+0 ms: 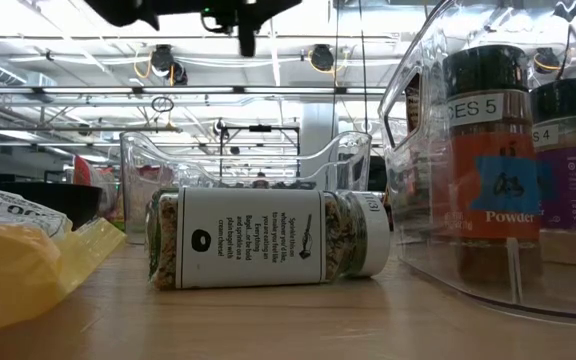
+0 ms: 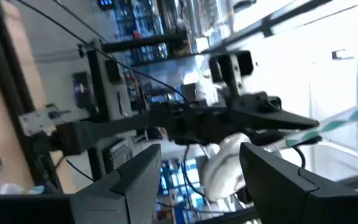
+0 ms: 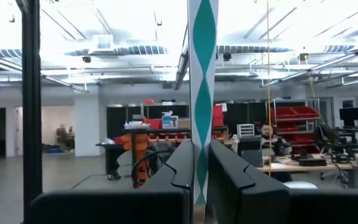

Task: Pick & Place Food Item
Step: Put the top blue and white patterned spoon into the middle transparent bin

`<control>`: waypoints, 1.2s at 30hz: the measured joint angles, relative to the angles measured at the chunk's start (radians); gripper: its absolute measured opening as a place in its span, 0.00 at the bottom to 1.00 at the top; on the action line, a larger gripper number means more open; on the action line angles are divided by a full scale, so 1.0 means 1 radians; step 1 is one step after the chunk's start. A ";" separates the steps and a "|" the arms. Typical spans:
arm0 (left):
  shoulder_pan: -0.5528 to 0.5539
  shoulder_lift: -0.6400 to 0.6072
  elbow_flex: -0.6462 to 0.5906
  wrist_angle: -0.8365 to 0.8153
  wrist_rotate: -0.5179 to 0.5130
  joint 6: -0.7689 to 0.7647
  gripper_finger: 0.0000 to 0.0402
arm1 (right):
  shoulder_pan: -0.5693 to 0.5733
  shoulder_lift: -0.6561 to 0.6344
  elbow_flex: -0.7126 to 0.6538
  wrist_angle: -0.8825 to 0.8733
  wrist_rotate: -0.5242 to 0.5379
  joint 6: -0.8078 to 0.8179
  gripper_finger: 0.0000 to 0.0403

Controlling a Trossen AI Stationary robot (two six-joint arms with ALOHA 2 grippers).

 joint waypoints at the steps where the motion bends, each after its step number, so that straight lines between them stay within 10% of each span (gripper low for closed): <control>1: 0.000 0.017 0.020 0.000 0.015 0.001 0.56 | 0.000 0.002 0.000 0.000 0.000 0.000 0.03; 21: 0.004 0.111 0.179 -0.041 0.170 0.080 0.54 | -0.014 0.007 0.000 0.002 0.002 -0.024 0.03; 36: 0.024 0.111 0.179 -0.045 0.175 0.092 0.15 | -0.026 0.004 0.000 0.010 0.001 -0.027 0.03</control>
